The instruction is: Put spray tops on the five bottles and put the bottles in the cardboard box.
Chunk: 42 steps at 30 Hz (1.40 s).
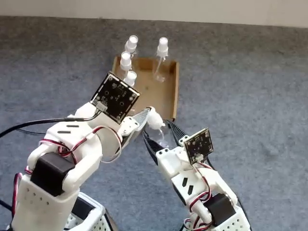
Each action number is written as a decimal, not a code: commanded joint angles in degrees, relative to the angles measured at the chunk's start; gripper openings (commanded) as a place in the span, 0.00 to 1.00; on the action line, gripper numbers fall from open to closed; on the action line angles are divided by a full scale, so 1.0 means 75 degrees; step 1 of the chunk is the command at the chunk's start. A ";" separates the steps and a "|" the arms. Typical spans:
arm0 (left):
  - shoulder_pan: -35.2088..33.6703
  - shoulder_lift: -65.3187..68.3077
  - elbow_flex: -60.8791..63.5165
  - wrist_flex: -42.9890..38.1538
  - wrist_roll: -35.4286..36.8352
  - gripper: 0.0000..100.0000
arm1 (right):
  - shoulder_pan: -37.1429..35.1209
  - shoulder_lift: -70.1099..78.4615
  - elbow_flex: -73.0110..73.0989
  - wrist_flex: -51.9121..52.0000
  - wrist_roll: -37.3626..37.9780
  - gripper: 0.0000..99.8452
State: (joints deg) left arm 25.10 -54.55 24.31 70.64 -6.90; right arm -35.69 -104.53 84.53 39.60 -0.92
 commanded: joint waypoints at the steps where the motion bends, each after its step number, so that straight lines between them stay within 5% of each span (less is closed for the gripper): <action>1: 0.0064 -0.0147 -0.1014 0.0082 -0.0059 0.16 | 0.0041 -0.0111 -0.0123 -0.0217 -0.0035 0.01; 8: -0.1495 -0.0205 -0.1940 0.1266 -0.0059 0.16 | 0.0111 -0.0111 0.0393 -0.0744 -0.0035 0.01; 14: -0.2503 -0.1436 -0.0135 0.1254 -0.0059 0.16 | 0.1401 -0.0076 0.0334 -0.2948 -0.0047 0.01; 24: -0.3991 -0.2842 0.4390 -0.1958 -0.0012 0.17 | 0.1659 0.3018 -0.1295 -0.4437 -0.0047 0.00; 33: -0.4237 -0.2925 0.6488 -0.3716 0.0000 0.16 | 0.1694 0.7953 -0.3686 -0.6547 -0.0082 0.00; 42: -0.4366 -0.2866 0.7379 -0.4993 0.0000 0.16 | 0.1811 0.9934 -0.3886 -0.8340 -0.0082 0.00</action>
State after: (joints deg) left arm -6.73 -75.82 79.60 35.82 -7.08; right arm -23.82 -32.88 59.56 -17.45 -0.92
